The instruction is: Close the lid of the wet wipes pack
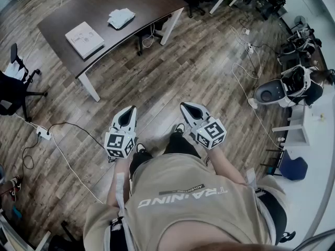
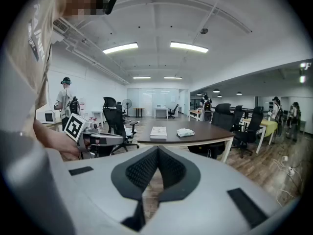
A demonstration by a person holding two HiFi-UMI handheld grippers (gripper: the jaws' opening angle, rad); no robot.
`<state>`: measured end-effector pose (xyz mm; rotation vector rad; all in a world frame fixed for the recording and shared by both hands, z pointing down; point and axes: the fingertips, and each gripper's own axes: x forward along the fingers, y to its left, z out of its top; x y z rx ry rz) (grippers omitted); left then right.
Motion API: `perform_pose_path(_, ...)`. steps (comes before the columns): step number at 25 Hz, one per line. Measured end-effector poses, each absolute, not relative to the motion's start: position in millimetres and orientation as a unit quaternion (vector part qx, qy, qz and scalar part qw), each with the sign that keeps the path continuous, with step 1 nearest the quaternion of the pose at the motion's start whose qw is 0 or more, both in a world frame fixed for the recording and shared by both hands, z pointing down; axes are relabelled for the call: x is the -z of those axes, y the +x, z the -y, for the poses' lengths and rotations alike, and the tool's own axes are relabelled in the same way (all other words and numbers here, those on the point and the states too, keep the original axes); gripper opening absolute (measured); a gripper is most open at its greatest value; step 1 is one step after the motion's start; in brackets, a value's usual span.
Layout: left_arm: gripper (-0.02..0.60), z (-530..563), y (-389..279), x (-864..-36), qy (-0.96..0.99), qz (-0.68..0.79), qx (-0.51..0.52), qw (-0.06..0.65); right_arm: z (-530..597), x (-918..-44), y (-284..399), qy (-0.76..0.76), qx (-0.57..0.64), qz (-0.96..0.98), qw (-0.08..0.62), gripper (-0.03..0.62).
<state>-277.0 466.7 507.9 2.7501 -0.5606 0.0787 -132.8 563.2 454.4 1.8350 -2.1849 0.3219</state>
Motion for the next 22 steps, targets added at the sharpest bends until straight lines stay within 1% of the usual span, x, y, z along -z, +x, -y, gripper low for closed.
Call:
perform_pose_path(5,0.005,-453.0,-282.5,-511.4,0.963,0.201,-0.029,0.176,-561.9,-457.5,-130.4,0.643,-0.114,0.745,0.134,0.014)
perform_pose_path(13,0.005,-449.2,-254.2,-502.7,0.966,0.181,-0.037,0.179,-557.2,-468.3,-109.5,0.649,-0.131,0.738,0.129,0.014)
perform_pose_path(22,0.005,-416.8,-235.0,-500.9,0.965,0.181,-0.061,0.177,-512.2,-478.5,-83.9,0.645,-0.138,0.744,0.105,0.014)
